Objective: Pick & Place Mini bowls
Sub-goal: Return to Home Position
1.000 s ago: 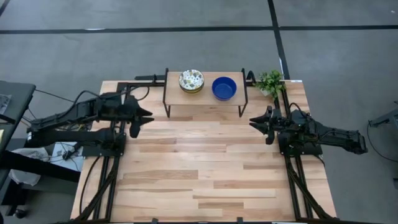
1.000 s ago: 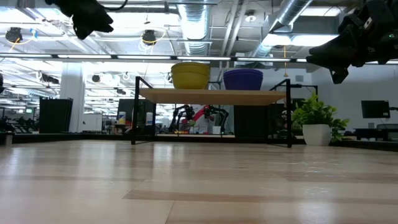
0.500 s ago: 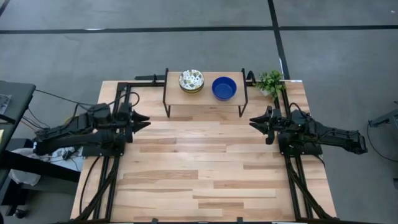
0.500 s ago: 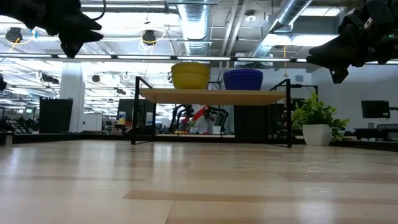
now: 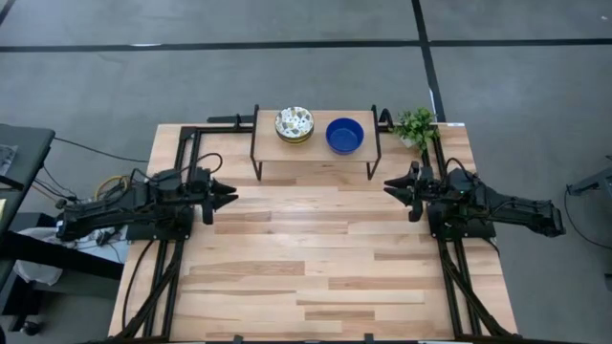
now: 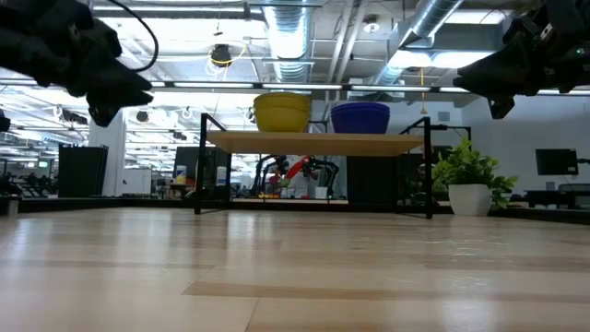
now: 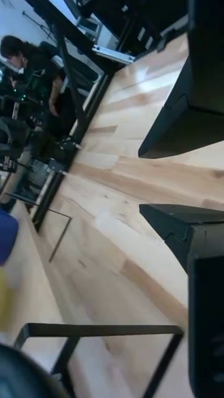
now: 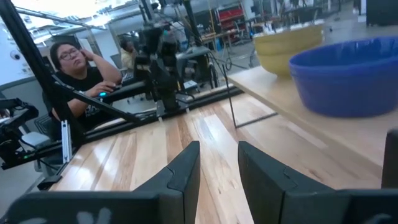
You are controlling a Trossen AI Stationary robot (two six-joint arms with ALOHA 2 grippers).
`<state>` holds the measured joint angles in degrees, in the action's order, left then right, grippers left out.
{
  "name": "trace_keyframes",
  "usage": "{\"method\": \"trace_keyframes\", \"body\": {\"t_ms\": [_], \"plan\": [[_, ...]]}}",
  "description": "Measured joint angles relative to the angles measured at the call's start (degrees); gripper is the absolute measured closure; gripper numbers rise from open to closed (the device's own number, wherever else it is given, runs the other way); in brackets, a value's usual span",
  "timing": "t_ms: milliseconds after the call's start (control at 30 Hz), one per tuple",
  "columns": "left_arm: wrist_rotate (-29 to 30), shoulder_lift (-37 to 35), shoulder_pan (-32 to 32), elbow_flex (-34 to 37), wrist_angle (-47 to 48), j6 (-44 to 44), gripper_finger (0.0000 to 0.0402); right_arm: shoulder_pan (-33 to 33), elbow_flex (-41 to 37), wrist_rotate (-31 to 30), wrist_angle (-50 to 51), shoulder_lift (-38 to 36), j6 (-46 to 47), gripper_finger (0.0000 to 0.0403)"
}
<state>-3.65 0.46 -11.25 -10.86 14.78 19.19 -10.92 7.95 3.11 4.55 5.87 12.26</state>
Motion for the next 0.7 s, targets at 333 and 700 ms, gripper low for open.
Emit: {"method": "trace_keyframes", "body": {"t_ms": [333,700], "plan": [[-0.4,-0.2,0.0,5.7,-8.9,-4.4,0.0275,1.1,0.0,0.1,-0.3,0.0,-1.6,0.0305],[-1.4,-0.1,0.0,10.5,-16.6,-7.5,0.0275,6.5,0.0,0.1,-0.7,0.0,-7.6,0.0305]]}}
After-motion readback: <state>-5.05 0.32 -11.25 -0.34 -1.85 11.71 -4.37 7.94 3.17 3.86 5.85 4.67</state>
